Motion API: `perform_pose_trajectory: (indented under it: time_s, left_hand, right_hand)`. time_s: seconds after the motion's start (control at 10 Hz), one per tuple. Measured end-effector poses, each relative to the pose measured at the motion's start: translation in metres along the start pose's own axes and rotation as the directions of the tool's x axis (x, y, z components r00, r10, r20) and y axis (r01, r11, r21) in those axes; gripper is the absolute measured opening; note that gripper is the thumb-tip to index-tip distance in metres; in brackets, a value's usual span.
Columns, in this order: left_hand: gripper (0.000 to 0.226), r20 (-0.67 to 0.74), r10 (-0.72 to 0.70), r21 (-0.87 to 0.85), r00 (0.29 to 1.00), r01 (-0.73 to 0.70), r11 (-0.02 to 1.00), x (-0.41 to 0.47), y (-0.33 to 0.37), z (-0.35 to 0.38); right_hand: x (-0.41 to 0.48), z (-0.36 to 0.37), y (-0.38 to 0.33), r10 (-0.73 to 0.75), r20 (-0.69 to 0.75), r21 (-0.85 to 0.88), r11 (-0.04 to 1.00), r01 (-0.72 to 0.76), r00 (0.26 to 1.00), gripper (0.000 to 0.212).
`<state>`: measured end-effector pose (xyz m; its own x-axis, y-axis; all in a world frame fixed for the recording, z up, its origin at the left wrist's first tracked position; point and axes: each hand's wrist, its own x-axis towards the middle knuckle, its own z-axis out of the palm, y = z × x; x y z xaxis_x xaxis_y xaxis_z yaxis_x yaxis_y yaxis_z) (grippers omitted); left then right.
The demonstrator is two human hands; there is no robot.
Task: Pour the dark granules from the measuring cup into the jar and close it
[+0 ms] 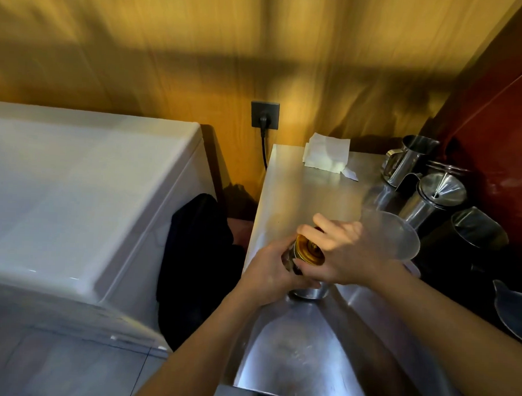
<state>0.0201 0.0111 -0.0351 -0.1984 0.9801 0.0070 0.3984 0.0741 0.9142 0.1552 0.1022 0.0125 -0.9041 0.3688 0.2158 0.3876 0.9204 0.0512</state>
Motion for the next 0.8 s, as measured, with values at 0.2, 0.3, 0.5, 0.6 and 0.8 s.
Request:
perform_pose_trajectory:
  time_s: [0.2, 0.3, 0.5, 0.6, 0.8]
  left_hand:
    - [0.059, -0.08, 0.014, -0.028, 0.997, -0.016, 0.999, -0.004, -0.007, 0.008]
    - [0.051, -0.098, 0.011, -0.022, 0.995, -0.013, 1.0, -0.006, -0.007, 0.011]
    - [0.059, -0.131, 0.007, -0.003, 0.991, -0.008, 1.0, -0.012, -0.007, 0.017]
    - [0.075, -0.136, -0.013, 0.039, 0.991, 0.018, 0.999, -0.016, -0.015, 0.016]
    - [0.085, -0.146, 0.016, 0.021, 0.989, -0.014, 1.0, -0.023, 0.003, -0.006]
  right_hand:
    - [0.0, 0.0, -0.008, 0.081, -0.028, 0.008, 0.997, -0.081, 0.996, 0.061]
    - [-0.001, -0.001, -0.011, 0.112, -0.079, -0.01, 0.994, -0.113, 0.991, 0.053]
    - [-0.001, 0.0, -0.016, 0.188, -0.095, -0.064, 0.979, -0.194, 0.978, 0.053]
    - [0.001, -0.002, -0.014, 0.302, 0.009, -0.019, 0.953, -0.302, 0.953, 0.069]
    - [0.002, -0.009, -0.003, 0.339, 0.088, 0.208, 0.913, -0.35, 0.937, 0.08]
